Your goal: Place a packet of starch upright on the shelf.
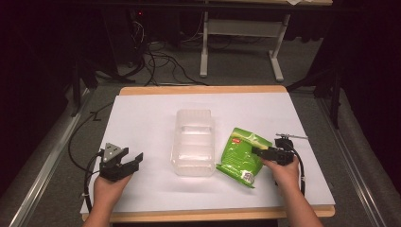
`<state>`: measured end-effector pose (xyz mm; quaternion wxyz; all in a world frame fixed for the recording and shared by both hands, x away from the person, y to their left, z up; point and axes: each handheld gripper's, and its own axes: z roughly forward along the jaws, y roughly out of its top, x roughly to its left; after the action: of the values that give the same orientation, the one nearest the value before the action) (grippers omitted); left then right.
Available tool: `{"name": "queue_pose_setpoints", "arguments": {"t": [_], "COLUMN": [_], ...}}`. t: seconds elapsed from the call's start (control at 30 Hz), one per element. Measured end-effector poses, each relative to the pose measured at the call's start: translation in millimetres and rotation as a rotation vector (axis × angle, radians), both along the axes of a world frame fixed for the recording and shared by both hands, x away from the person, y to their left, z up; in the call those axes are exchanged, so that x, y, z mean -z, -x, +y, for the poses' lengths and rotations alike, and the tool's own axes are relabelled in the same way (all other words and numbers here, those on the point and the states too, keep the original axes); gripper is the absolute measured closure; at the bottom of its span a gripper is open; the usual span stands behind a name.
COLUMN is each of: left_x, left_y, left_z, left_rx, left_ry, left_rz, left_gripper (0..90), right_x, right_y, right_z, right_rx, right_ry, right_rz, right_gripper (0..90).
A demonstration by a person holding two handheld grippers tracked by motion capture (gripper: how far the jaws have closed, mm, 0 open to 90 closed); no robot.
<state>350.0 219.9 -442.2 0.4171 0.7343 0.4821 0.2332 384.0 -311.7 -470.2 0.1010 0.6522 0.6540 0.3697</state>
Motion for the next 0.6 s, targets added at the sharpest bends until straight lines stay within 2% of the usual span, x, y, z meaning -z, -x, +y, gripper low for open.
{"name": "queue_pose_setpoints", "arguments": {"t": [0.07,0.1,0.13,0.27,0.43,0.5,0.53,0.6], "left_x": [0.1,0.3,0.4,0.2,0.4,0.3,0.3,0.2], "left_y": [-0.2,-0.5,-0.6,-0.6,-0.9,-0.9,-1.0,-1.0], "left_z": [-0.3,-0.6,-0.7,-1.4,-1.9,-1.5,-1.3,-1.0], "left_rx": [0.000,-0.002,-0.002,0.000,0.002,0.001,0.001,0.001], "left_ry": [0.001,-0.001,0.000,0.001,-0.002,-0.004,-0.001,-0.001], "left_rz": [0.000,0.002,0.002,0.000,0.002,0.001,0.001,0.002], "left_gripper": [38.0,38.0,38.0,38.0,38.0,38.0,38.0,38.0], "right_x": [-0.3,-0.2,-0.4,-0.4,-2.2,-3.3,-4.7,-6.5], "right_y": [0.3,2.0,2.6,4.8,6.5,6.9,6.8,5.6], "right_z": [1.4,5.5,7.4,13.8,17.7,18.9,18.2,18.8], "right_rx": [-0.005,-0.018,-0.028,-0.050,-0.087,-0.107,-0.122,-0.133], "right_ry": [0.019,0.078,0.106,0.138,0.193,0.198,0.180,0.185], "right_rz": [0.000,-0.011,-0.013,-0.030,-0.057,-0.075,-0.089,-0.091], "right_gripper": [21.5,29.8,31.8,46.2,73.0,83.8,88.2,88.7]}}
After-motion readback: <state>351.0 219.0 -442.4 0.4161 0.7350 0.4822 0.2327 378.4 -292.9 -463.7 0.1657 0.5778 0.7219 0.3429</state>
